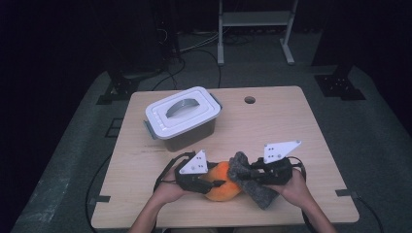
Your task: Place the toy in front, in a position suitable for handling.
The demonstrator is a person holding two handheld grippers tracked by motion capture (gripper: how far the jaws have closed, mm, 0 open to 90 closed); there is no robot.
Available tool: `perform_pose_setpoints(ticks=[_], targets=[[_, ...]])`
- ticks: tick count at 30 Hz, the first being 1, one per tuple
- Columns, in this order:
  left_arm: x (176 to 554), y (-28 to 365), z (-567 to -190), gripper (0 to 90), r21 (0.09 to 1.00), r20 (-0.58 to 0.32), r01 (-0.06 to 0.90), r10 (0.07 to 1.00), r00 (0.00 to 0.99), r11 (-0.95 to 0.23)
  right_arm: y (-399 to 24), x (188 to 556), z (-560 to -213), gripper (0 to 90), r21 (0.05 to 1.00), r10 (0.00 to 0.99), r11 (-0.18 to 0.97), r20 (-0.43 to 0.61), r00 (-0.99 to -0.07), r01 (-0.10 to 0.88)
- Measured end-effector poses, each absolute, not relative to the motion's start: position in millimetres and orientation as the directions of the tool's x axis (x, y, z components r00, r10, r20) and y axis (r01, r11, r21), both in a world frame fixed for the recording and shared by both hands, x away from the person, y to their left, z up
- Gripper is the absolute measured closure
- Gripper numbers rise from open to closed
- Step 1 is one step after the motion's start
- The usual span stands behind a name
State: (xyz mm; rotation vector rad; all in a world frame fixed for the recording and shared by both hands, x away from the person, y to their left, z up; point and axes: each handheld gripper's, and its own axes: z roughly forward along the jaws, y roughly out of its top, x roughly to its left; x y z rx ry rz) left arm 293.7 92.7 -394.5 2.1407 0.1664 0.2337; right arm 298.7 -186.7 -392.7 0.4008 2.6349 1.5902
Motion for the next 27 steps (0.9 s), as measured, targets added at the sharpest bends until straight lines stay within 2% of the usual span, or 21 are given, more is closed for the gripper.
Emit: perform_pose_setpoints(ticks=[1,4,5,6,7,10,11,12,14,19,23,27], targets=[[294.6,92.3,-397.4,45.9,0.843,0.086,0.041,0.210,0.974,-0.536,-186.7,298.7,-392.7,76.0,0.875,0.239,0.442,0.100,-0.966,0.200],[296.6,89.6,-401.0,31.6,0.847,0.075,0.047,0.206,0.976,-0.529,-194.0,300.7,-405.9,76.0,0.881,0.245,0.410,0.142,-0.959,0.235],[297.3,88.9,-401.4,31.6,0.849,0.068,0.054,0.211,0.975,-0.526,-194.0,300.7,-405.9,76.0,0.881,0.245,0.410,0.142,-0.959,0.235],[298.5,87.7,-403.2,22.5,0.844,0.055,0.073,0.222,0.974,-0.531,-197.1,300.9,-408.4,75.8,0.883,0.251,0.402,0.150,-0.956,0.244],[298.5,87.7,-403.2,18.1,0.844,0.055,0.073,0.222,0.974,-0.531,-197.1,300.9,-408.4,75.8,0.883,0.251,0.402,0.150,-0.956,0.244],[304.0,89.7,-409.8,15.1,0.837,0.015,0.111,0.225,0.974,-0.536,-201.5,301.4,-412.0,75.8,0.883,0.256,0.396,0.156,-0.954,0.251],[306.1,91.7,-412.0,15.3,0.841,-0.007,0.126,0.223,0.975,-0.527,-203.4,302.0,-413.2,75.7,0.883,0.260,0.394,0.158,-0.953,0.254],[309.1,96.1,-414.8,19.6,0.848,-0.027,0.134,0.210,0.977,-0.512,-207.5,304.0,-416.4,75.7,0.882,0.270,0.385,0.172,-0.947,0.270],[309.3,97.7,-415.1,22.7,0.850,-0.028,0.131,0.206,0.978,-0.510,-209.5,305.1,-418.1,75.6,0.881,0.273,0.382,0.182,-0.945,0.280],[306.5,97.7,-412.9,42.7,0.862,0.011,0.113,0.242,0.970,-0.493,-218.4,308.9,-424.0,75.5,0.867,0.295,0.395,0.193,-0.936,0.303],[305.7,98.5,-407.3,43.3,0.856,0.013,0.120,0.254,0.967,-0.502,-222.5,308.5,-422.6,75.5,0.863,0.317,0.400,0.186,-0.930,0.309],[298.2,89.4,-404.0,43.2,0.836,0.066,0.076,0.237,0.969,-0.544,-214.8,302.2,-403.2,75.5,0.913,0.305,0.317,0.159,-0.939,0.258]])
